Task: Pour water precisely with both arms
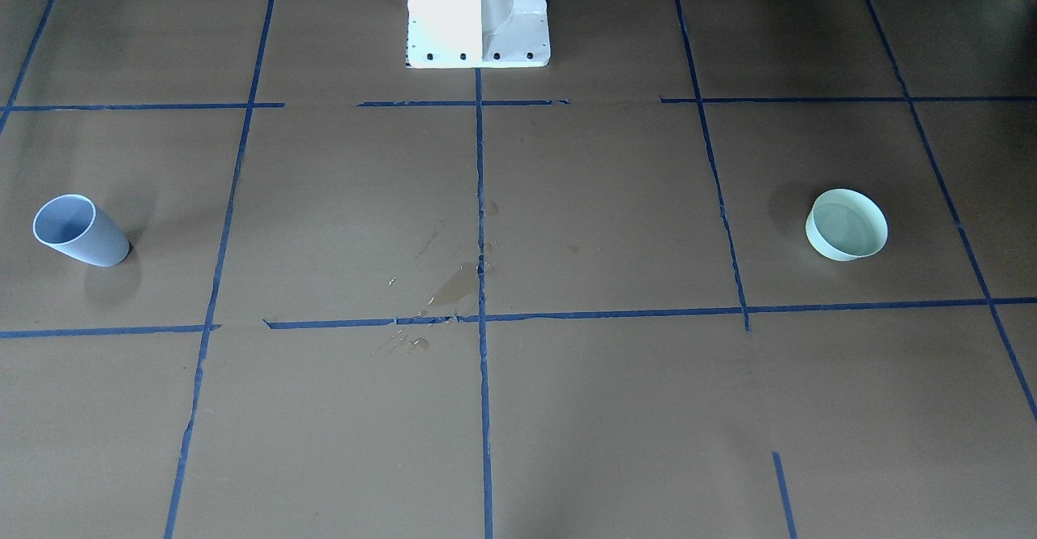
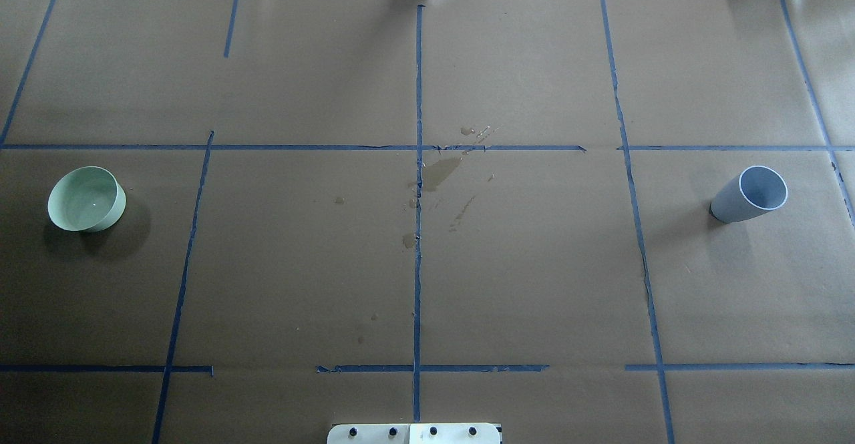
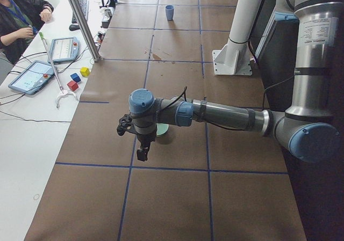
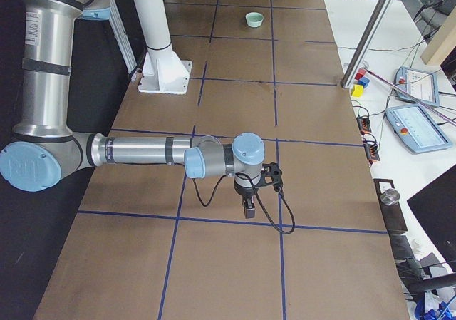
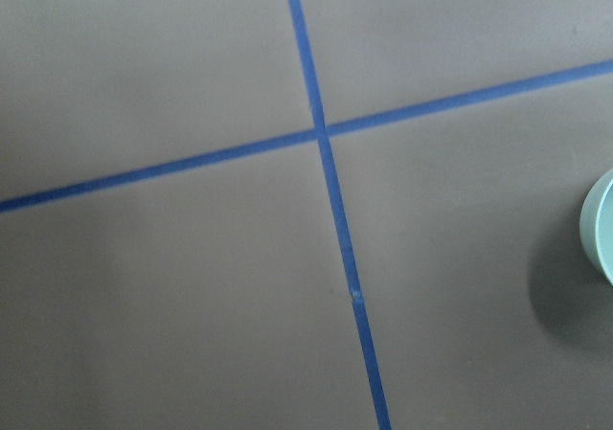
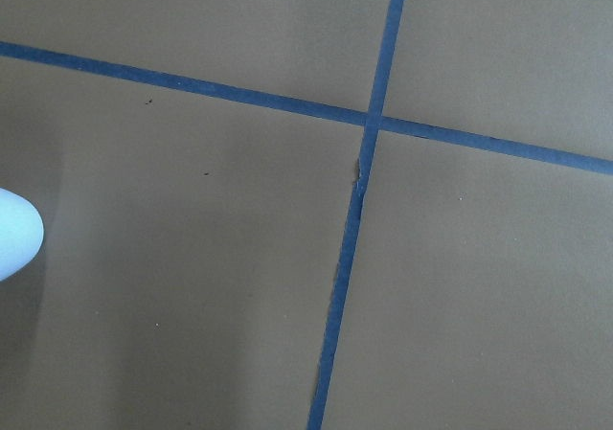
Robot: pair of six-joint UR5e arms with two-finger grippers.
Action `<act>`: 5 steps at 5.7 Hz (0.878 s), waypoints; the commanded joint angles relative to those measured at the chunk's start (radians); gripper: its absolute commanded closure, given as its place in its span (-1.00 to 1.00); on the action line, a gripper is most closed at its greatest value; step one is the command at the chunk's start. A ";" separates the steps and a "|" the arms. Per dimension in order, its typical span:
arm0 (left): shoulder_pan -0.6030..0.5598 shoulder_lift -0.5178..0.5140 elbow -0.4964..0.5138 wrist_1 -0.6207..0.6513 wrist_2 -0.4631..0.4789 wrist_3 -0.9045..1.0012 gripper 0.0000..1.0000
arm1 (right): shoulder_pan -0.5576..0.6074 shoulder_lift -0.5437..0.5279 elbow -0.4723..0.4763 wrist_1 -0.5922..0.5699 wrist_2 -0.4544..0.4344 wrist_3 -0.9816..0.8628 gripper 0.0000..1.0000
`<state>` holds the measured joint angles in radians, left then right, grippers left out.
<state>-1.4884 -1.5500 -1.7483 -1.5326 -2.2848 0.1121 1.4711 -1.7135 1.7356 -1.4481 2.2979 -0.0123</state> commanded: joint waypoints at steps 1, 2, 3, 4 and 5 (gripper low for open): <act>0.124 0.005 0.006 -0.093 -0.002 -0.227 -1.00 | 0.000 0.000 -0.001 0.000 0.000 -0.002 -1.00; 0.229 0.061 0.021 -0.288 0.007 -0.440 -1.00 | 0.000 0.002 -0.001 0.000 0.000 -0.002 -1.00; 0.279 0.076 0.106 -0.539 0.008 -0.648 -1.00 | 0.000 0.002 -0.001 0.000 0.000 -0.002 -1.00; 0.330 0.070 0.215 -0.727 0.008 -0.795 -0.99 | 0.000 0.002 -0.001 0.000 0.000 -0.002 -1.00; 0.367 0.064 0.228 -0.791 0.007 -0.938 -0.95 | 0.000 0.002 -0.001 0.000 -0.001 -0.002 -1.00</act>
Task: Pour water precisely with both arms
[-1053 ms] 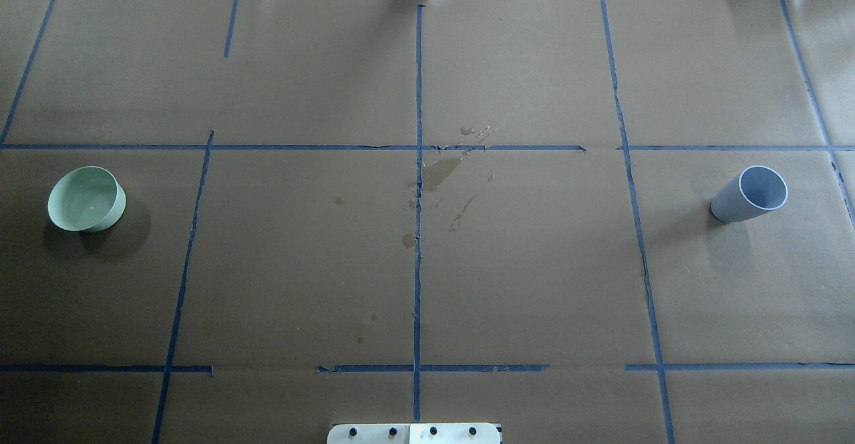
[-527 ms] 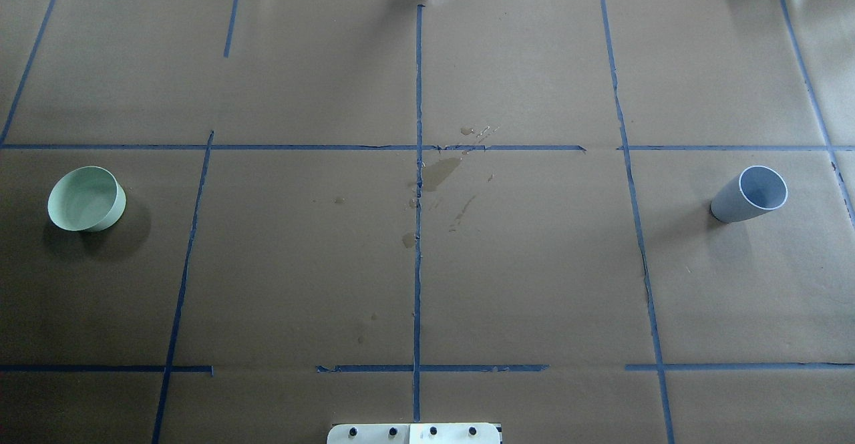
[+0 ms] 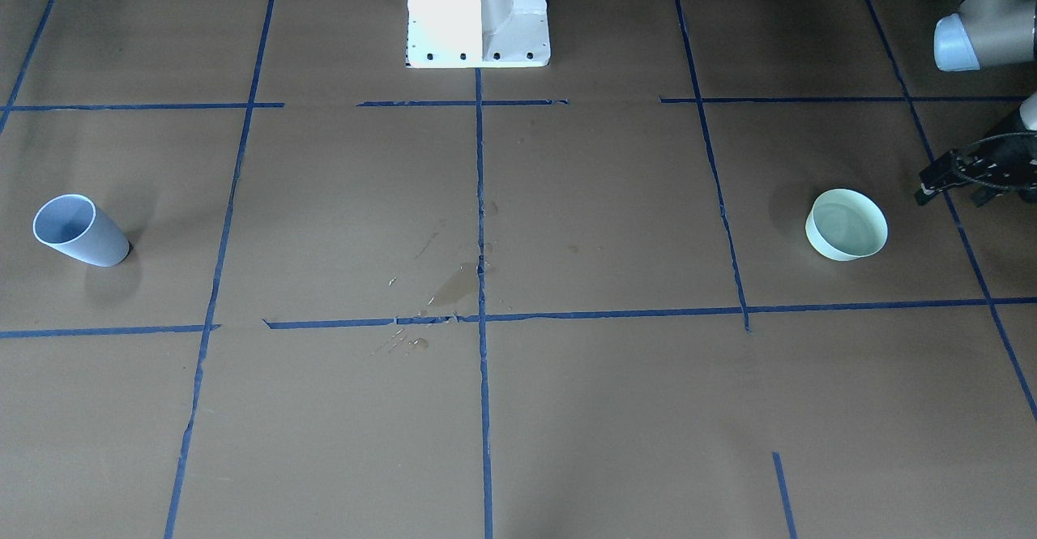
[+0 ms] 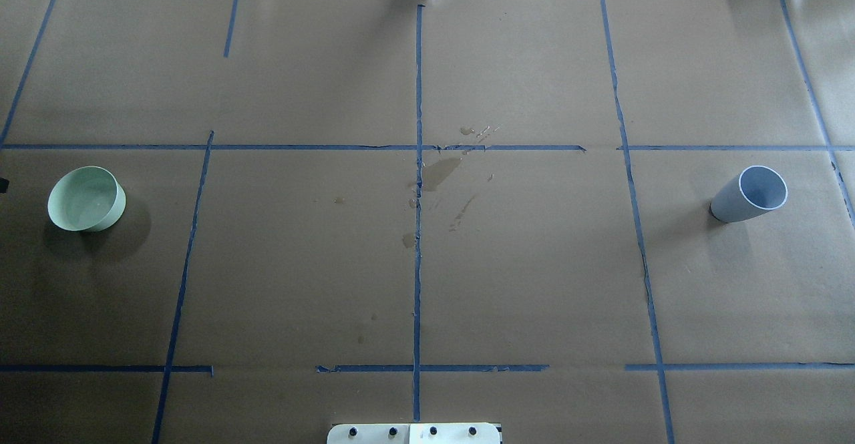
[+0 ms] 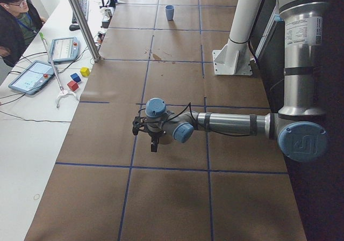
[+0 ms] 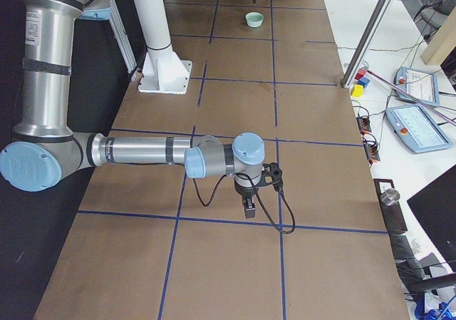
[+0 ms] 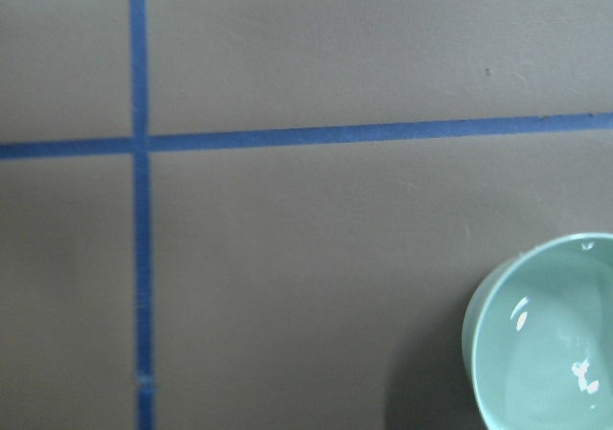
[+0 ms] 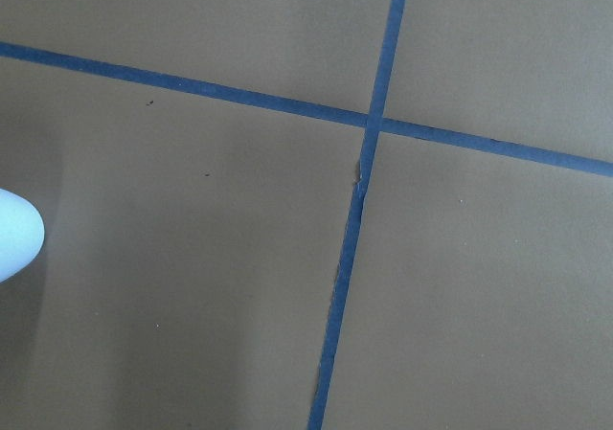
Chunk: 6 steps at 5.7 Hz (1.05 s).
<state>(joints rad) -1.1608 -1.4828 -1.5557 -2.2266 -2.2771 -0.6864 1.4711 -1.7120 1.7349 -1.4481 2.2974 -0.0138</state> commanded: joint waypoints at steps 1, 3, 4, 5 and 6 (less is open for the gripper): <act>0.090 -0.014 0.039 -0.140 0.002 -0.241 -0.91 | 0.000 0.000 0.000 0.002 -0.001 0.000 -1.00; 0.168 -0.047 0.043 -0.142 0.050 -0.321 -0.91 | 0.000 0.000 0.000 0.002 -0.003 0.000 -1.00; 0.168 -0.047 0.036 -0.142 0.041 -0.323 -0.43 | 0.000 0.000 0.000 0.002 -0.001 -0.002 -1.00; 0.168 -0.045 0.036 -0.139 0.038 -0.321 0.82 | 0.000 0.000 0.000 0.000 -0.001 -0.002 -1.00; 0.165 -0.045 0.034 -0.137 -0.007 -0.320 0.96 | 0.000 0.000 0.000 0.002 -0.001 0.000 -1.00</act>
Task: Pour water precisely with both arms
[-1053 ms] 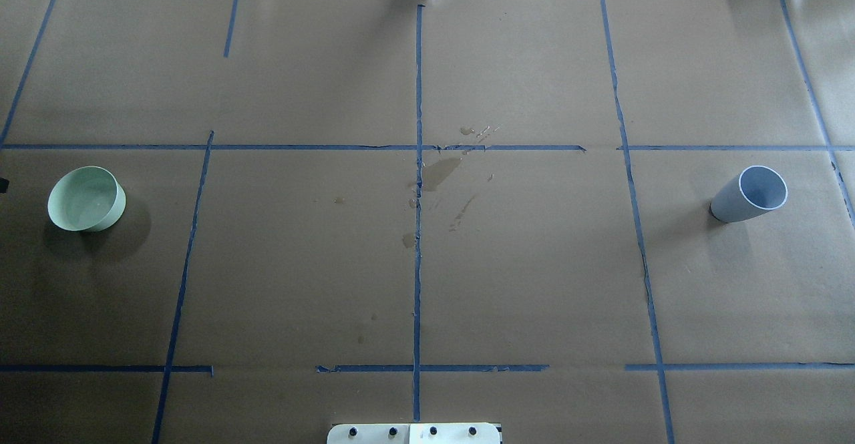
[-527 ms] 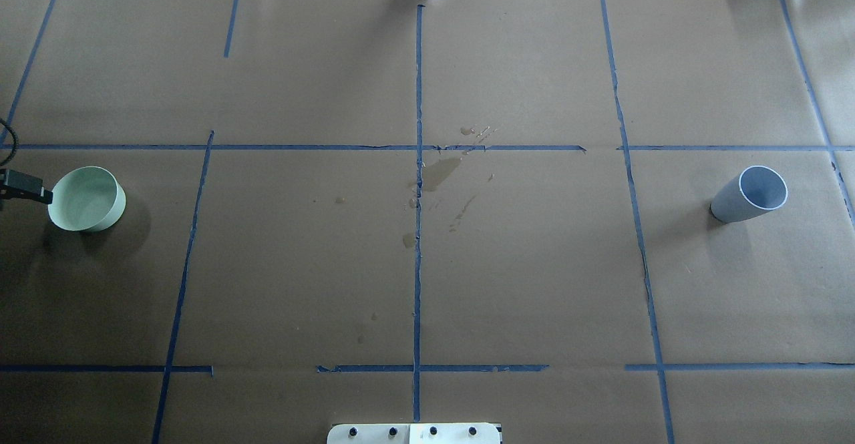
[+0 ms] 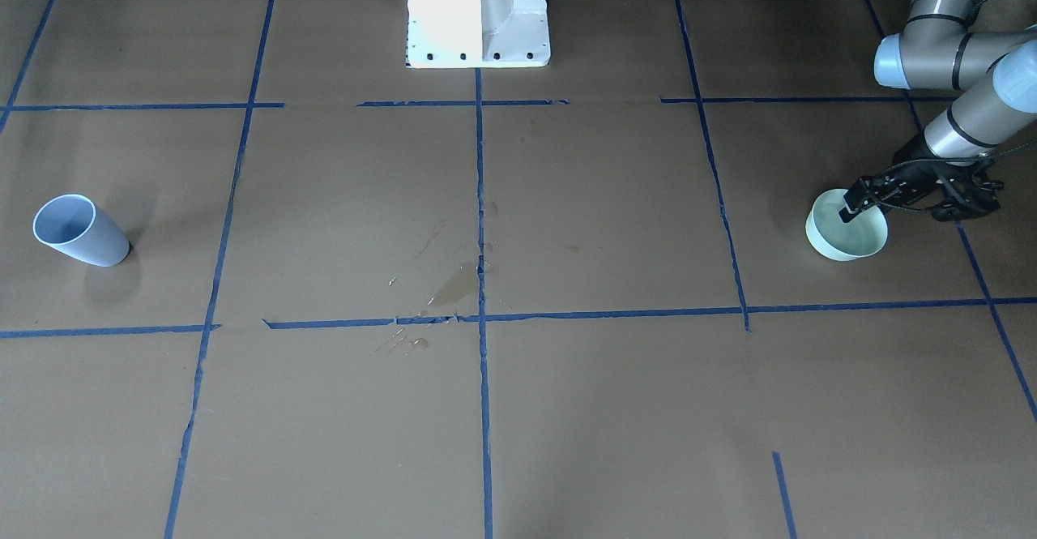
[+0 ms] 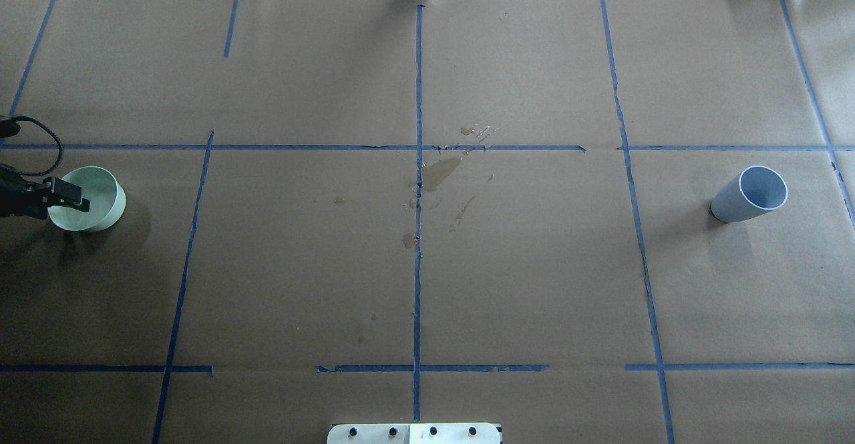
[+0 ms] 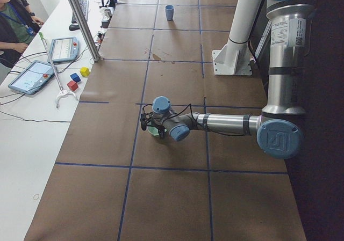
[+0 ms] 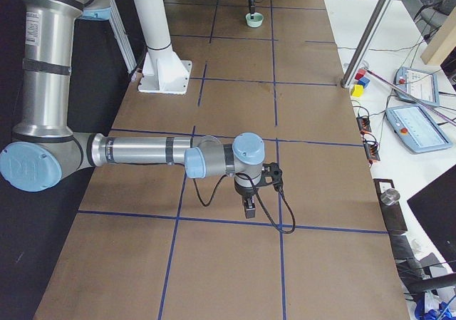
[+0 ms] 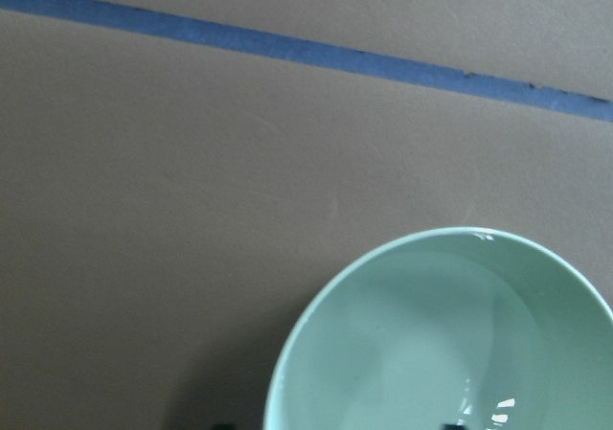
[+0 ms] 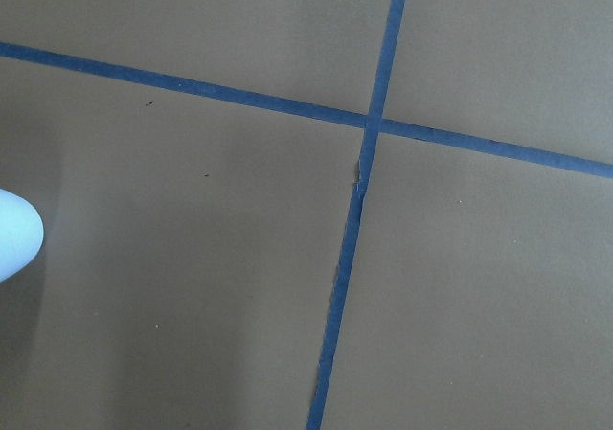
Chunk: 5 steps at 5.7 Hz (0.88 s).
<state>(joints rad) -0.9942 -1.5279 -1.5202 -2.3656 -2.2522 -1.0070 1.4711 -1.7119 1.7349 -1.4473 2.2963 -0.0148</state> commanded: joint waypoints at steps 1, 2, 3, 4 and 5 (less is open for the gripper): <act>-0.003 0.000 -0.012 0.003 -0.058 -0.001 1.00 | 0.000 -0.002 0.000 0.001 0.000 0.001 -1.00; -0.001 -0.003 -0.012 0.008 -0.058 -0.002 1.00 | 0.000 0.000 0.002 0.001 0.000 0.001 -1.00; -0.003 -0.021 -0.012 0.011 -0.058 -0.007 1.00 | 0.000 0.000 0.002 0.001 0.000 0.001 -1.00; -0.003 -0.058 -0.012 0.026 -0.059 -0.008 1.00 | 0.000 0.000 0.002 0.001 0.000 0.001 -1.00; -0.003 -0.124 -0.020 0.066 -0.075 -0.081 1.00 | 0.000 -0.002 0.002 0.001 0.000 0.001 -1.00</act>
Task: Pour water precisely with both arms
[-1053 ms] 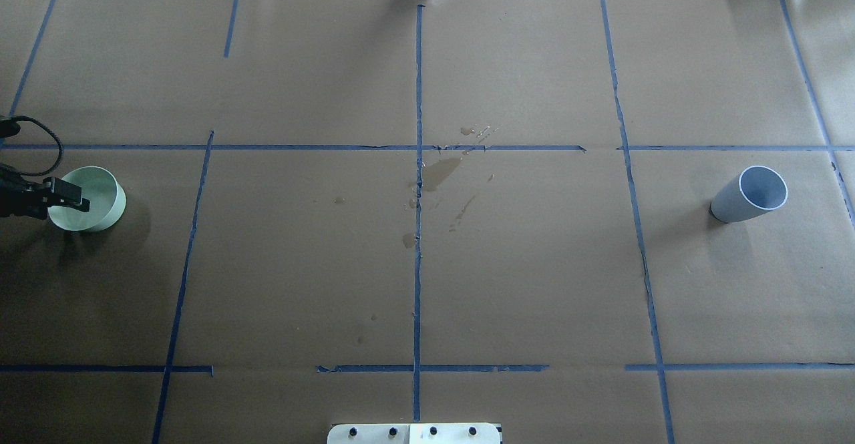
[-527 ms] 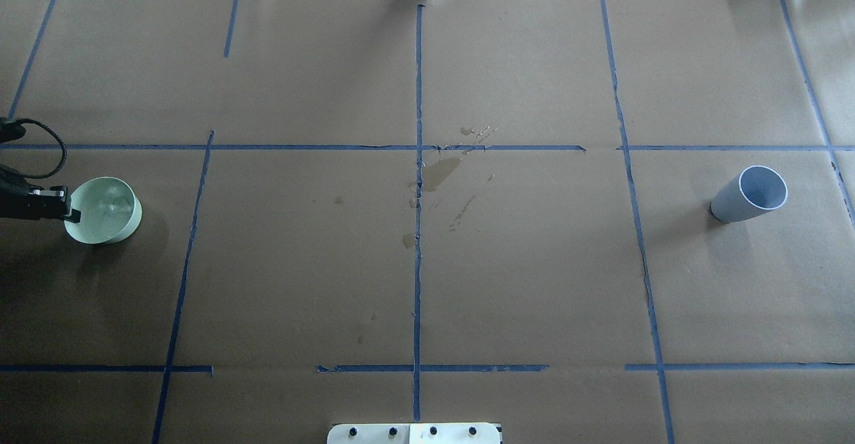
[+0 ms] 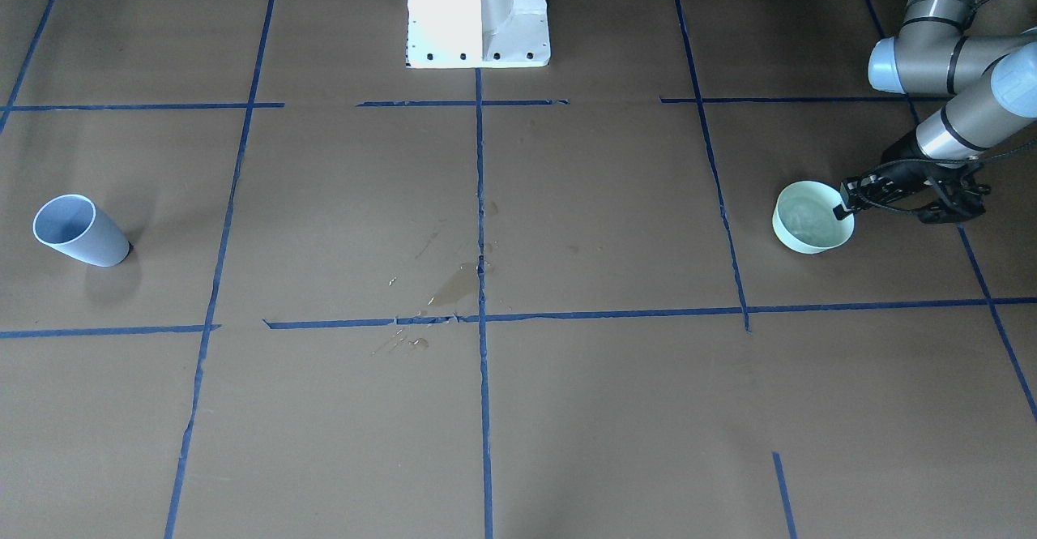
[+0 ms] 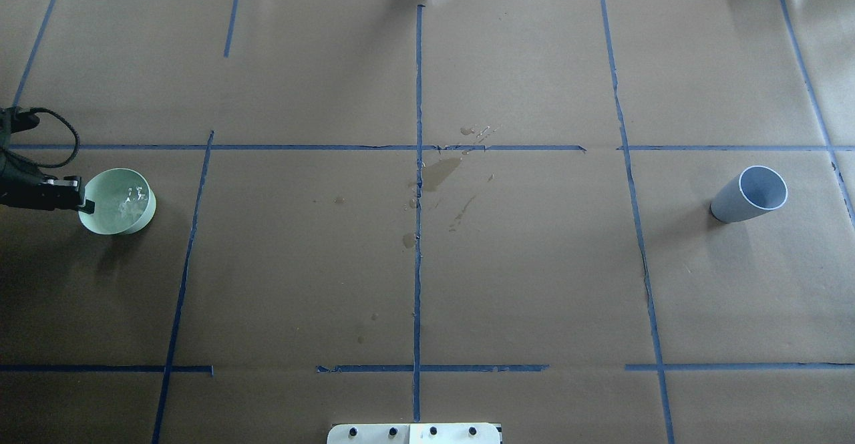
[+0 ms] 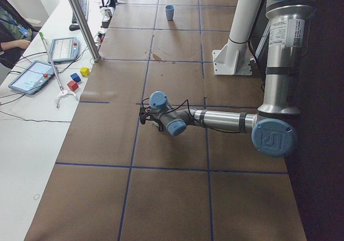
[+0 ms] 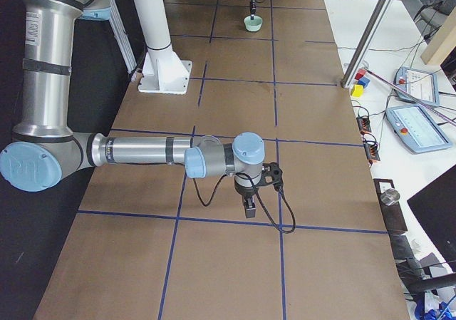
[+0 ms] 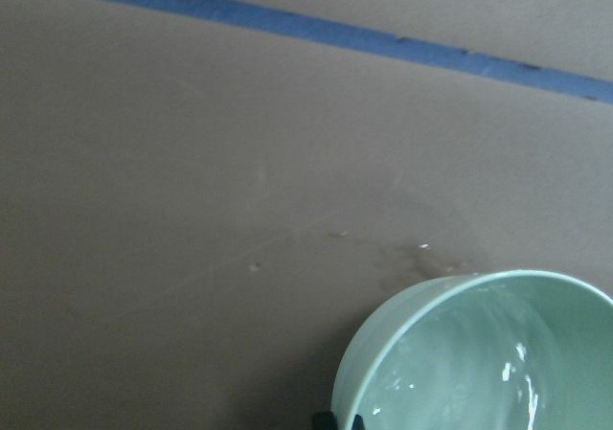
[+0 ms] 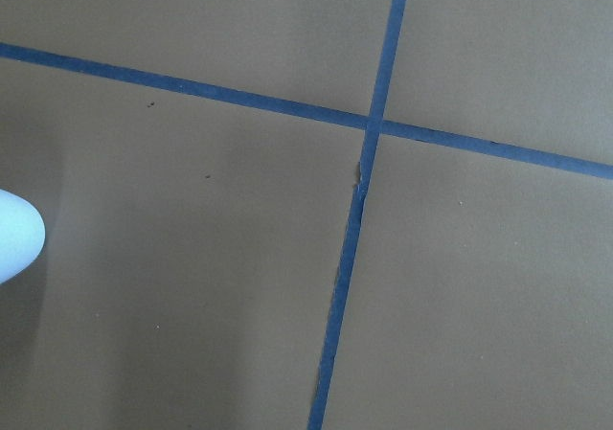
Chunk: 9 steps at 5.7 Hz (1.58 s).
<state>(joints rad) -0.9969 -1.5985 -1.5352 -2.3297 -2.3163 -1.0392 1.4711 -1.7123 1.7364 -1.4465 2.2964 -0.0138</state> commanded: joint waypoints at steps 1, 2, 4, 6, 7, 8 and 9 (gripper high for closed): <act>0.004 -0.116 -0.008 0.041 -0.011 -0.132 1.00 | 0.000 -0.001 -0.001 -0.002 0.000 0.000 -1.00; 0.027 -0.227 -0.013 0.109 -0.011 -0.201 1.00 | 0.000 -0.001 -0.003 -0.002 -0.002 0.000 -1.00; 0.160 -0.425 -0.002 0.229 0.008 -0.364 1.00 | 0.000 -0.004 -0.003 -0.002 -0.002 0.000 -1.00; 0.275 -0.613 0.013 0.428 0.143 -0.407 1.00 | 0.000 -0.006 -0.005 -0.002 -0.002 0.002 -1.00; 0.328 -0.686 0.045 0.467 0.214 -0.462 1.00 | 0.000 -0.007 -0.005 -0.002 -0.002 0.002 -1.00; 0.340 -0.789 0.149 0.467 0.224 -0.493 1.00 | 0.000 -0.007 -0.006 -0.002 -0.002 0.002 -1.00; 0.369 -0.805 0.180 0.458 0.263 -0.505 1.00 | 0.000 -0.007 -0.008 -0.003 -0.003 0.002 -1.00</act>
<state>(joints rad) -0.6552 -2.3624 -1.4021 -1.8699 -2.0884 -1.5251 1.4711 -1.7194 1.7302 -1.4485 2.2944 -0.0123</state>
